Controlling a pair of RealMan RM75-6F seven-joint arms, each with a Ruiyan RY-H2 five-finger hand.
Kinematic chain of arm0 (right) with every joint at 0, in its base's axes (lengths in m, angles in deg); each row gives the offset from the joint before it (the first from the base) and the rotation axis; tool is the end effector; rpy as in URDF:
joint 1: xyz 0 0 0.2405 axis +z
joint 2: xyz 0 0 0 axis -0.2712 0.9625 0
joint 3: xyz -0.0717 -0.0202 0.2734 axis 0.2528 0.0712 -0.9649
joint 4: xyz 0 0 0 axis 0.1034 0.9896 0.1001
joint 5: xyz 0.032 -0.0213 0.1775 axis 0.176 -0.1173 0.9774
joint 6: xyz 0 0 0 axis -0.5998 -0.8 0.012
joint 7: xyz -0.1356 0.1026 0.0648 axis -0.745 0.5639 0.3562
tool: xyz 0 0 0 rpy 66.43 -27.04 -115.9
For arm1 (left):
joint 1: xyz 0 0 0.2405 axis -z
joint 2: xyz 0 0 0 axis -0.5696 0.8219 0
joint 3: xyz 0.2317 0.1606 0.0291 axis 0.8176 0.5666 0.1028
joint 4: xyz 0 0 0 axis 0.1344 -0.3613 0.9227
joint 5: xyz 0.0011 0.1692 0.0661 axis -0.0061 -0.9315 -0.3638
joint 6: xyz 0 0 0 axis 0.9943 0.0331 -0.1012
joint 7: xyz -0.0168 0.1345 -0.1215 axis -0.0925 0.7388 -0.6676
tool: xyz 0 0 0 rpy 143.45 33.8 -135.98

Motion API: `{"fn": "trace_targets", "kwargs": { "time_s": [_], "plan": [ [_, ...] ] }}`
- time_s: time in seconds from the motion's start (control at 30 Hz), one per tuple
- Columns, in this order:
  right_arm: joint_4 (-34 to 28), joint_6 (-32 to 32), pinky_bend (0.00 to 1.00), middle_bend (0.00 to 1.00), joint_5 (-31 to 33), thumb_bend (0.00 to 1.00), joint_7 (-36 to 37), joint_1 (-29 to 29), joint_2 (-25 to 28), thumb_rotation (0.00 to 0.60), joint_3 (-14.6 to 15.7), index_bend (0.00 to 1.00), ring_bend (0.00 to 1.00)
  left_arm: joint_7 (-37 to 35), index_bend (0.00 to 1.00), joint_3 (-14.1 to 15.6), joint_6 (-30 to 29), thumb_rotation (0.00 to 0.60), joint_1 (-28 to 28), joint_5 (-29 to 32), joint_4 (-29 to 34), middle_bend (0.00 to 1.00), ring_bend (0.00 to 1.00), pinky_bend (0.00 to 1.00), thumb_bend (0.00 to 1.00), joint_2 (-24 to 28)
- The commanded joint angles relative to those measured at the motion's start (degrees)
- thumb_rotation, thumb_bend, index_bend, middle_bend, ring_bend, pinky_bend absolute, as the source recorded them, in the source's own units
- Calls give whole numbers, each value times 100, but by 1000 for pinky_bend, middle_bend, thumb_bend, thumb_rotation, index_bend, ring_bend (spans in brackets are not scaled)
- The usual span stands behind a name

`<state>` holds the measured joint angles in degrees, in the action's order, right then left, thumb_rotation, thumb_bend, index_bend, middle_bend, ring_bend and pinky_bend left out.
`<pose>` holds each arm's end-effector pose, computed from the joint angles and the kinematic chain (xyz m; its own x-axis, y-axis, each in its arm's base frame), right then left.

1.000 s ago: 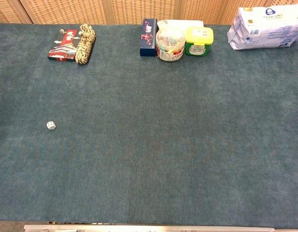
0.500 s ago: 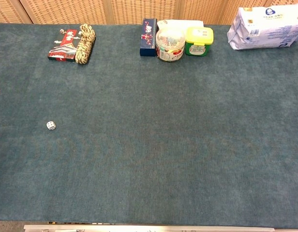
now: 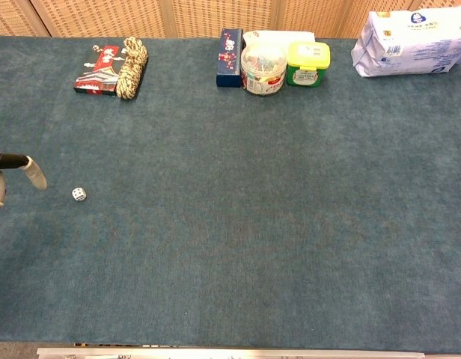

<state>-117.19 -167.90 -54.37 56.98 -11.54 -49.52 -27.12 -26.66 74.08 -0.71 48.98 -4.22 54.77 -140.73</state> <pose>-0.3216 -0.2205 0.2032 0.4572 0.0506 0.8879 -0.8892 0.0048 0.4576 -0.2553 0.2068 0.1279 0.4369 0.4202 0.7953 0.8936 -0.3037 -0.3305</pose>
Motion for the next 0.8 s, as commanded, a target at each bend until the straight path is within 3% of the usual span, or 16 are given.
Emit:
{"fn": "trace_targets", "kwargs": {
  "time_s": [0.03,0.8],
  "plan": [
    [-3,-3,454,432,2,100,10,-1,5,600,-3,532,321,132,358,6,228,600,139,111,6,1000,1000,1000,1000,-81],
    [-28,-57,454,432,-2,100,162,-26,79,600,-28,532,321,574,308,-88,966,600,568,998,-383,1000,1000,1000,1000,-749]
  ]
}}
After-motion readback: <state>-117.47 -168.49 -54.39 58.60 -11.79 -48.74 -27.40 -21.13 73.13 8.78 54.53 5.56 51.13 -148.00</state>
